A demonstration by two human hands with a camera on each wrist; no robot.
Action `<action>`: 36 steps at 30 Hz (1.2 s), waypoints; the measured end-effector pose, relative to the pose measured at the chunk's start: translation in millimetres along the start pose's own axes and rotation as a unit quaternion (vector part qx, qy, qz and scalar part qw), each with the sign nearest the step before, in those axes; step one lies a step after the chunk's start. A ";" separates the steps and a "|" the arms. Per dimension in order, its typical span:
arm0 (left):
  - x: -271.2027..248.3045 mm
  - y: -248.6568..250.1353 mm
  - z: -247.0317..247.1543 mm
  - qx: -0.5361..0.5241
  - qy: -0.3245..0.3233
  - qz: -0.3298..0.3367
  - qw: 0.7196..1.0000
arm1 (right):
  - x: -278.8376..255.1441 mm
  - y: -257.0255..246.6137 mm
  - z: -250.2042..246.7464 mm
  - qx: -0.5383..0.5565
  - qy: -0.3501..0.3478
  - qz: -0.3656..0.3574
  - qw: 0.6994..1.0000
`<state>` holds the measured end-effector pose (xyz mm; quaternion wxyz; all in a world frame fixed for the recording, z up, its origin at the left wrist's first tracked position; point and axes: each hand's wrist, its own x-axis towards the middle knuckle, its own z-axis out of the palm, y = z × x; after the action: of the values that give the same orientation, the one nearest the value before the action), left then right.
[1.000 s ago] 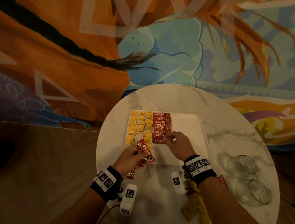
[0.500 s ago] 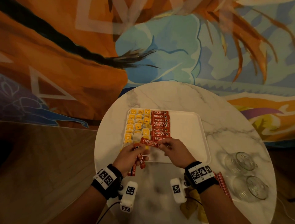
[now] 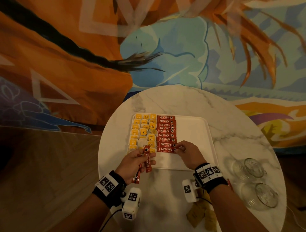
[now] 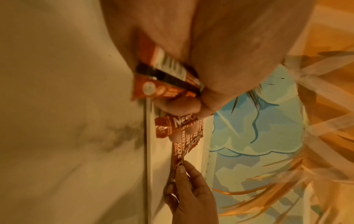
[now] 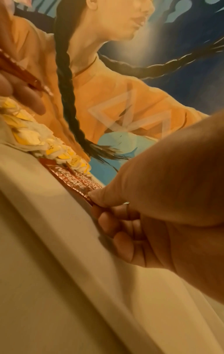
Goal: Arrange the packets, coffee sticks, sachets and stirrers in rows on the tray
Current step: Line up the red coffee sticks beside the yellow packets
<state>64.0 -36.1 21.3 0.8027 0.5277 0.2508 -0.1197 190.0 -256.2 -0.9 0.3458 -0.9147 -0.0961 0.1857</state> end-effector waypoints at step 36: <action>3.2 -3.2 1.6 0.196 0.024 0.040 0.980 | -39.5 -26.5 1.7 0.117 -0.138 -0.091 0.979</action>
<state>65.7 -38.6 17.6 0.6818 0.6868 0.2204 -0.1220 152.0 -247.5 26.4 0.4492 -0.8209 -0.2031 0.2883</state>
